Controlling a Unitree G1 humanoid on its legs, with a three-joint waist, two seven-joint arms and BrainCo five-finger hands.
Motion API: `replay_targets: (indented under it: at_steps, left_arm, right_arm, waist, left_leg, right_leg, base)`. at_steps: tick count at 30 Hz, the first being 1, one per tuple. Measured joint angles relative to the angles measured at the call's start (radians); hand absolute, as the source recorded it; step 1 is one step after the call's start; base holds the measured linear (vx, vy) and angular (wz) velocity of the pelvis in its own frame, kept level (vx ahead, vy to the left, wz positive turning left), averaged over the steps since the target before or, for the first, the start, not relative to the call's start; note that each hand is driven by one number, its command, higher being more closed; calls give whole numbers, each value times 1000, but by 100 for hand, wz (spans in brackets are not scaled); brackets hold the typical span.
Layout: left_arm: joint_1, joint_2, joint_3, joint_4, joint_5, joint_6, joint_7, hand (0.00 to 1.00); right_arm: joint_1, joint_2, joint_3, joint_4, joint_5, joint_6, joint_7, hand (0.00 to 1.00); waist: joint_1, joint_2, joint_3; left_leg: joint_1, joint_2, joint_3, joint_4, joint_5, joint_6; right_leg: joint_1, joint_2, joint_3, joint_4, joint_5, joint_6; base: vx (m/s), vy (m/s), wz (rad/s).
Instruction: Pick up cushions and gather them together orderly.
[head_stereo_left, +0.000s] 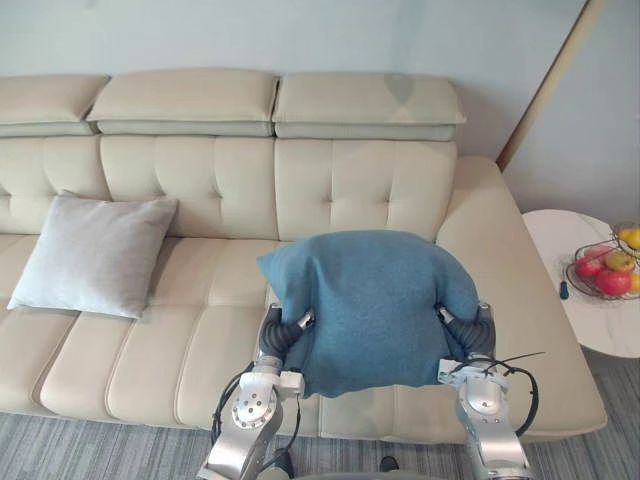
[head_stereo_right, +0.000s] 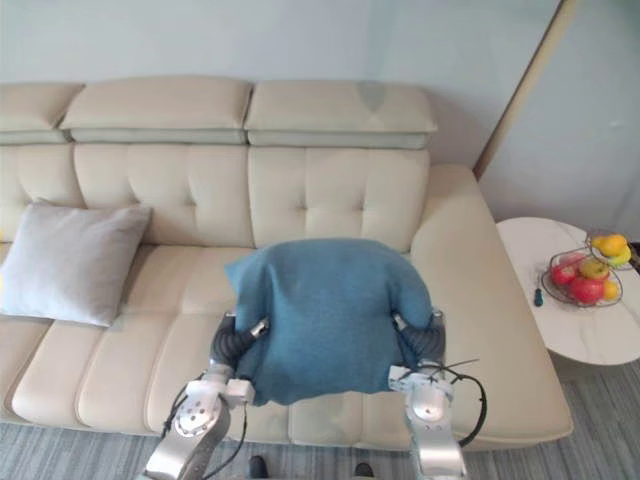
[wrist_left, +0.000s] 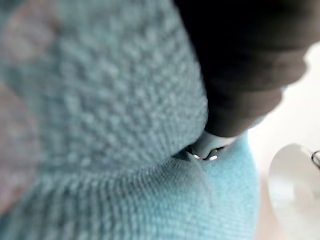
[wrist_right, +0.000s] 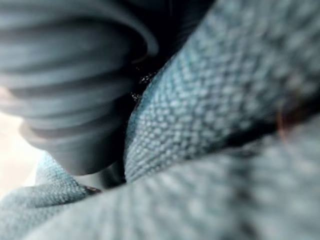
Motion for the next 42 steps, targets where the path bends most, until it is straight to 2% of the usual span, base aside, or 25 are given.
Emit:
replay_targets:
  at_steps: [6,10,14,16,18,19,20,21,25,28,31,37,42]
  left_arm:
    - [-144,2,9,23,20,12,59,100]
    - [-286,0,58,47,30,12,113,100]
    - [-577,35,85,159,51,12,197,100]
    - [-753,65,106,255,57,12,232,100]
    - [-944,94,133,352,57,12,247,100]
    - [-1050,108,155,412,57,12,263,0]
    - [-1132,128,172,461,58,11,279,0]
    - [-1172,134,184,489,58,11,283,0]
    - [-1382,166,234,687,60,11,312,0]
    - [-1479,172,230,827,59,13,299,0]
    - [-1500,170,229,902,58,18,253,0]
    - [-1447,114,317,941,56,40,205,0]
    - [-1256,5,380,830,56,36,204,0]
  right_arm:
    - [-160,-38,9,56,-24,3,-47,100]
    - [-312,-40,25,56,-42,16,-89,100]
    - [-557,-86,30,78,-46,33,-163,100]
    - [-749,-120,28,176,-66,33,-210,100]
    - [-955,-155,25,279,-76,34,-244,100]
    - [-1063,-167,20,334,-87,34,-268,100]
    - [-1150,-171,12,381,-97,34,-291,100]
    - [-1188,-172,9,403,-107,35,-301,0]
    - [-1393,-172,-13,614,-124,41,-360,0]
    - [-1460,-162,-43,734,-78,41,-354,0]
    - [-1479,-155,-65,815,4,45,-317,0]
    - [-1424,-145,-55,831,58,63,-234,0]
    - [-1215,-106,-33,653,93,61,-206,0]
  waist:
    - [-13,12,28]
    - [-3,14,60]
    - [22,18,107]
    - [17,24,135]
    - [8,32,190]
    - [3,35,225]
    - [2,36,249]
    - [3,38,253]
    - [-1,60,305]
    - [-5,62,330]
    - [-7,61,334]
    - [2,58,386]
    - [10,59,394]
  left_leg:
    - [-120,-1,19,-11,31,18]
    - [-211,3,33,-26,62,22]
    - [-314,11,37,-48,108,25]
    - [-352,5,33,-88,151,28]
    - [-384,3,22,-110,182,32]
    - [-404,2,16,-110,192,35]
    - [-420,0,16,-110,198,36]
    - [-436,-1,15,-110,201,35]
    - [-481,-1,-26,-110,213,34]
    - [-495,-1,-40,-110,213,34]
    - [-522,0,-40,-110,213,34]
    - [-540,10,-35,-110,225,16]
    - [-528,37,-23,-110,240,-7]
  right_leg:
    - [-115,2,25,-36,65,-4]
    - [-234,7,37,-12,86,-5]
    - [-364,13,46,15,103,-2]
    - [-415,17,44,11,124,-2]
    - [-437,20,40,-20,158,0]
    - [-439,19,36,-54,183,0]
    - [-444,18,35,-78,199,-1]
    - [-456,17,35,-89,208,1]
    - [-484,15,10,-103,219,3]
    - [-492,15,0,-103,219,3]
    - [-517,11,-1,-103,219,3]
    - [-546,18,14,-94,219,2]
    - [-557,37,12,-44,212,-6]
  base:
    - [-17,2,-12]
    - [-105,19,-11]
    - [-103,-1,-4]
    - [-131,4,3]
    - [-81,18,11]
    - [-61,31,11]
    - [-53,32,6]
    - [-37,31,1]
    - [-16,24,11]
    - [16,25,10]
    - [21,34,2]
    - [1,19,-5]
    - [-8,0,-7]
